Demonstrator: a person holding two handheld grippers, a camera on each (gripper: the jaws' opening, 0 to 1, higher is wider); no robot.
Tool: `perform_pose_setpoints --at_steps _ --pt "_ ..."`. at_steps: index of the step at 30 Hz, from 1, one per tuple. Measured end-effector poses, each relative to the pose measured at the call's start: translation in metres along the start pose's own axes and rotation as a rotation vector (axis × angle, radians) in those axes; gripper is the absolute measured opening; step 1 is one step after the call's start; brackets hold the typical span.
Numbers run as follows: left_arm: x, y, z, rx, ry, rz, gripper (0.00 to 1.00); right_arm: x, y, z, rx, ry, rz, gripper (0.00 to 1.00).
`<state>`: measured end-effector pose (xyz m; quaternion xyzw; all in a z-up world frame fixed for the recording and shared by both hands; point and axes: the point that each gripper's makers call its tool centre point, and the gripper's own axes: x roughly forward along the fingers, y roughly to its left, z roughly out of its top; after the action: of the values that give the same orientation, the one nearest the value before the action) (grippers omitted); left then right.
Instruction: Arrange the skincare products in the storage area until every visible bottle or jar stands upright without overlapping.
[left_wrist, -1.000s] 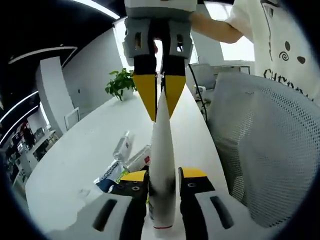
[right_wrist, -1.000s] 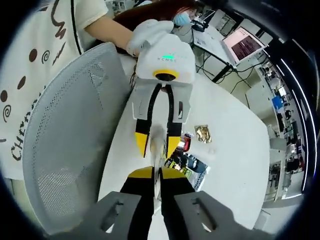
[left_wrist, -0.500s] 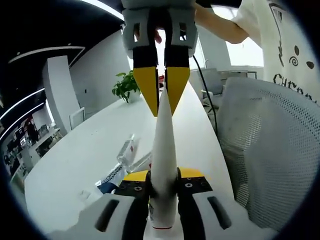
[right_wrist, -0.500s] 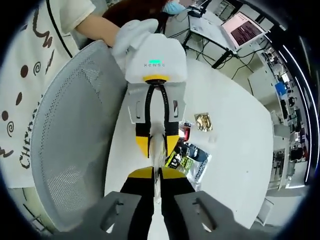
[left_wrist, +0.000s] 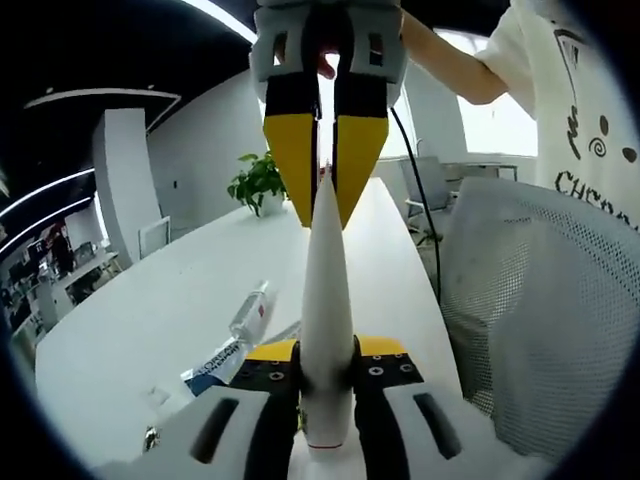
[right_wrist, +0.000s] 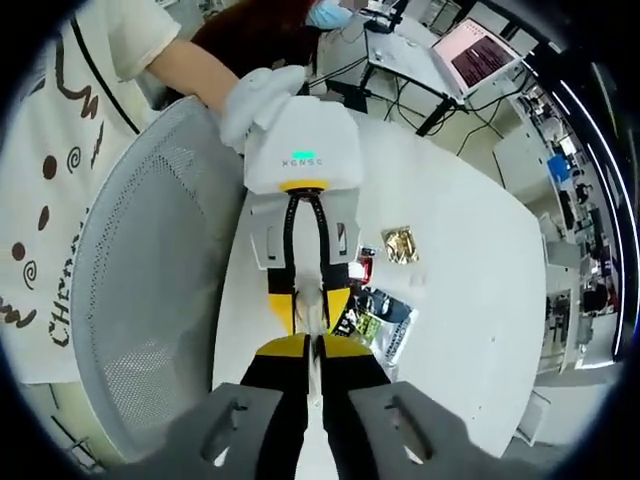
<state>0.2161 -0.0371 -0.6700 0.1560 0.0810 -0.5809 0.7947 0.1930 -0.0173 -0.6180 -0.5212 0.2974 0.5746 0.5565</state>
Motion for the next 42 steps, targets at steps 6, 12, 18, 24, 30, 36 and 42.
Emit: perform_pose_setpoints --at_steps 6,12,18,24,30,36,42 --pt "0.003 0.000 0.000 -0.020 -0.007 -0.010 0.14 0.004 0.000 0.006 0.013 -0.034 0.003 0.03" --pt "0.007 -0.001 0.002 -0.064 -0.012 -0.035 0.14 -0.005 -0.011 0.012 0.085 -0.030 0.029 0.04" --pt "0.010 0.002 0.002 -0.139 -0.016 -0.066 0.14 0.000 -0.028 0.013 0.126 -0.080 0.048 0.04" --pt "0.010 0.001 0.002 -0.153 -0.022 -0.089 0.15 0.000 -0.032 0.014 0.124 -0.077 0.044 0.04" --pt "0.012 -0.004 -0.018 -0.106 0.069 -0.091 0.25 0.001 -0.032 0.018 0.140 -0.089 0.057 0.03" --pt "0.011 -0.008 -0.033 -0.082 0.118 -0.084 0.26 0.001 -0.029 0.017 0.124 -0.053 0.099 0.03" --pt "0.008 -0.005 -0.054 -0.042 0.208 -0.074 0.18 0.002 -0.029 0.016 0.110 -0.031 0.137 0.03"
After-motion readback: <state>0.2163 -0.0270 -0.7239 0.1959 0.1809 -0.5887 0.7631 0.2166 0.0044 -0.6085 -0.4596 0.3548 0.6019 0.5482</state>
